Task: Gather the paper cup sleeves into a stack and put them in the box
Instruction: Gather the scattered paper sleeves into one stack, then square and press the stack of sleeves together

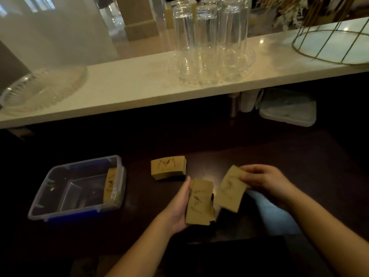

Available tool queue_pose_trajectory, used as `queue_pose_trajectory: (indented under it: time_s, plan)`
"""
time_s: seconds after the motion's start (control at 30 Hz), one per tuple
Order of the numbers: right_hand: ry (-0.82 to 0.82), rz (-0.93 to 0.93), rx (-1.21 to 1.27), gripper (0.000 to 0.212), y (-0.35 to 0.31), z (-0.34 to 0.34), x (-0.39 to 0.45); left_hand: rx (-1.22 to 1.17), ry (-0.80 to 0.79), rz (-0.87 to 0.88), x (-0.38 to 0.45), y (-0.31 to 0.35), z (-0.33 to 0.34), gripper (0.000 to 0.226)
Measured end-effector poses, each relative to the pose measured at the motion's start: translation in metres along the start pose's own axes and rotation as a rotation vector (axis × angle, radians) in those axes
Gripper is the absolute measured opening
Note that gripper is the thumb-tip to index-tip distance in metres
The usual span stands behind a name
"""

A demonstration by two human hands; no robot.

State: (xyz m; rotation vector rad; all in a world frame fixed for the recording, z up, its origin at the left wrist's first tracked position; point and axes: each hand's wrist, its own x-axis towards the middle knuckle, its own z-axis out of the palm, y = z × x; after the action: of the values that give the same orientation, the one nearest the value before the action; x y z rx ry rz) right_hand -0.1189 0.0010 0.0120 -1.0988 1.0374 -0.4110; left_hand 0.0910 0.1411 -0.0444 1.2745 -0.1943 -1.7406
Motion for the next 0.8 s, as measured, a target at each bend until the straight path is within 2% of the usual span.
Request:
queue_pose_trajectory:
  time_s: [0.1,0.17,0.23,0.3,0.37,0.43,0.53,0.63,0.8]
  plan:
    - [-0.101,-0.048,-0.189,0.022,0.006,0.038,-0.002,0.026,-0.080,-0.064,0.005,-0.003,0.005,0.064]
    - [-0.099,-0.097,-0.307,0.023,0.014,0.054,0.004,0.053,-0.129,-0.095,0.005,-0.004,0.002,0.054]
    - [-0.062,-0.152,-0.470,0.021,0.024,0.066,0.011,0.110,-0.124,-0.099,0.002,-0.007,-0.006,0.062]
    - [-0.069,-0.161,-0.601,0.037,0.035,0.075,0.017,0.164,-0.111,-0.094,-0.002,-0.008,-0.014,0.065]
    - [-0.200,-0.024,-0.501,0.056,0.040,0.081,0.022,0.174,-0.138,-0.101,-0.008,-0.009,-0.021,0.064]
    - [-0.332,0.088,-0.372,0.047,0.041,0.088,0.027,0.185,-0.137,-0.100,-0.017,-0.007,-0.027,0.060]
    - [-0.350,0.097,-0.271,0.036,0.039,0.102,0.035,0.193,-0.097,-0.067,-0.030,0.004,-0.041,0.052]
    - [-0.259,0.083,-0.148,0.036,0.035,0.117,0.049,0.150,0.005,0.002,-0.044,0.028,-0.059,0.051]
    - [-0.034,0.035,-0.002,0.044,0.024,0.145,0.073,0.077,0.516,0.375,-0.036,0.066,-0.069,0.042]
